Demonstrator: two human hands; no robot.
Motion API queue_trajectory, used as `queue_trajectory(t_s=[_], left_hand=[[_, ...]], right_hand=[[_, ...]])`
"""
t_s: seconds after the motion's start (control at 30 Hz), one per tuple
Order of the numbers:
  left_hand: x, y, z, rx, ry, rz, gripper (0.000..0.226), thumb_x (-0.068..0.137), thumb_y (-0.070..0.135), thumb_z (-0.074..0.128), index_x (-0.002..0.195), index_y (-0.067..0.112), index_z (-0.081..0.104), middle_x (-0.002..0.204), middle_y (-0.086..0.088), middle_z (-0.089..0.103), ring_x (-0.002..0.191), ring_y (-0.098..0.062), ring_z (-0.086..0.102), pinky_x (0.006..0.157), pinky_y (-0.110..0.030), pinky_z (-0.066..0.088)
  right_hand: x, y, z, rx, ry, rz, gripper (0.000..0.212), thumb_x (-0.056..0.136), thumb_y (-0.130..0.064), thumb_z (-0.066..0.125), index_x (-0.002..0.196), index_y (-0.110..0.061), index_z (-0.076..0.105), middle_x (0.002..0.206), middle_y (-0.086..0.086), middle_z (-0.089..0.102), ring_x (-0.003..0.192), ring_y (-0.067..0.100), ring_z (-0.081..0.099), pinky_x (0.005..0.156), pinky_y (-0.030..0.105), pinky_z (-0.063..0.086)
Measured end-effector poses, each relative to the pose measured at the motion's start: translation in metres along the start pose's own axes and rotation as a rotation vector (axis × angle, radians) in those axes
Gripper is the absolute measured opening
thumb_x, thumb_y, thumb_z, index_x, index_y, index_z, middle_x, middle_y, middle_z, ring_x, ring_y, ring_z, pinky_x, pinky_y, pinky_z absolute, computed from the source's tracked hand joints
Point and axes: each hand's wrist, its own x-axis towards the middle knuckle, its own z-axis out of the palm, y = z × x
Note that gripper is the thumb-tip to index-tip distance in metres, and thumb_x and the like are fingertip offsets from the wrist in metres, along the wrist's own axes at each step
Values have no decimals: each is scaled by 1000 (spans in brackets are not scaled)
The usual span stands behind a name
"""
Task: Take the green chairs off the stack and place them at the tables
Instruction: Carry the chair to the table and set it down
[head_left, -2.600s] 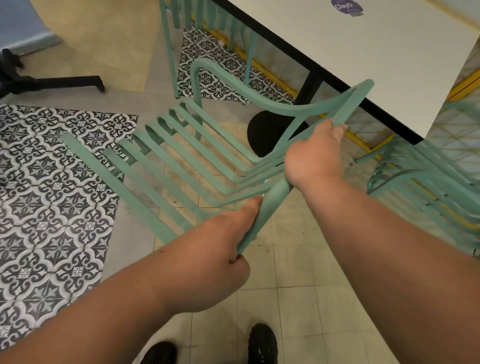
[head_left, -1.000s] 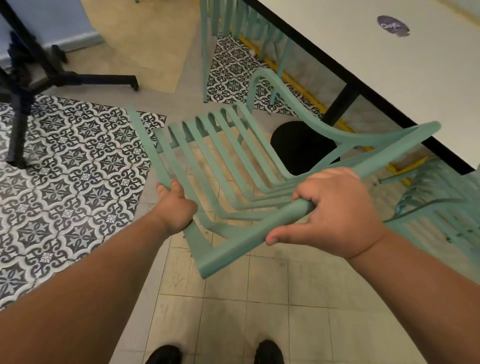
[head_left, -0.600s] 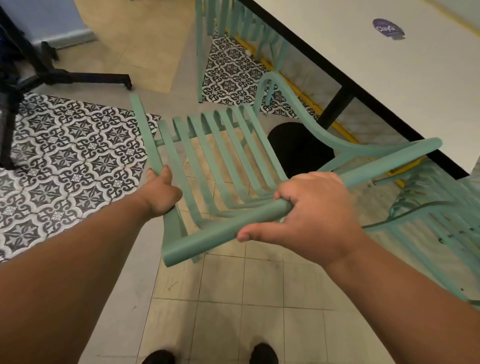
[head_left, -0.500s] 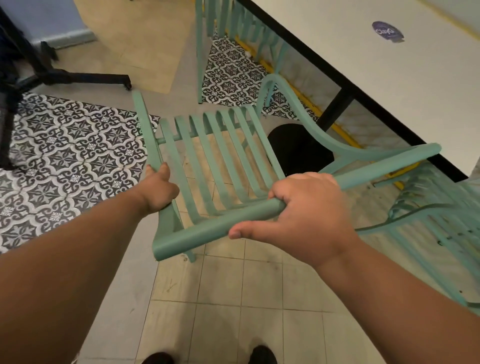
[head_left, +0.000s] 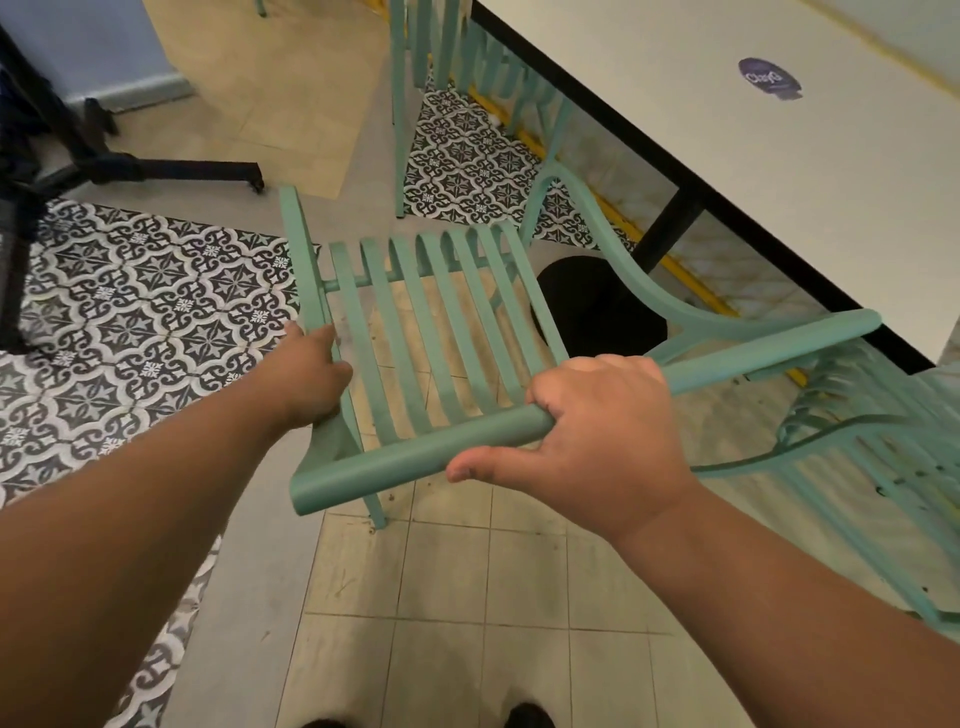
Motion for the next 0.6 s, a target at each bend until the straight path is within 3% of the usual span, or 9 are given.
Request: queue_trajectory(t_s=[0.1,0.17,0.23,0.3,0.4,0.5,0.6], left_hand=[[-57,27,-41,-133,26,91,48,92,60,48,127,32,66,129,3,66,112,-20,63,99,-45,47],[-107,55,-64,-140,50,160,55,73,78,44,112,49,68,104,22,71,95,-8,66,80,-39,52],[-153,80,-66,-31,2,247,56,65,84,37,111,60,60,98,33,66,81,-2,67,62,-35,54],[-180,97,-48,172,-56,311,60,65,84,31,117,59,50,95,25,65,75,-2,65,63,-35,58],[-182,107,-10,509,78,421,57,77,77,35,127,48,36,105,19,55,92,-6,58,81,-36,57],[-162,104,9,530,175,399,44,82,77,43,110,42,41,94,16,53,85,-8,56,79,-36,58],[-142,98,23,498,217,414,41,81,80,45,91,40,44,78,16,50,69,-3,49,64,-34,57]], right_hand=[[-1,0,-3,-20,-16,2,80,59,-107,33,53,-28,43,54,-14,41,57,8,41,72,40,38],[0,-2,-6,-32,-44,19,81,58,-108,33,55,-28,48,56,-15,44,59,7,42,73,38,38],[1,-2,-11,17,-82,29,80,54,-108,35,64,-31,57,64,-17,51,67,3,46,76,36,39],[-2,8,-18,148,-153,29,80,52,-104,45,91,-37,66,84,-24,56,85,0,50,81,30,41],[-12,41,-30,285,-203,-50,86,57,-94,61,124,-39,62,114,-25,55,116,-2,46,94,14,34],[-14,82,-40,208,-117,-77,89,61,-94,58,123,-30,68,119,-14,63,132,10,45,109,26,31],[-1,124,-49,78,-60,-8,93,62,-100,45,108,-25,74,103,-5,67,113,22,58,101,43,45]])
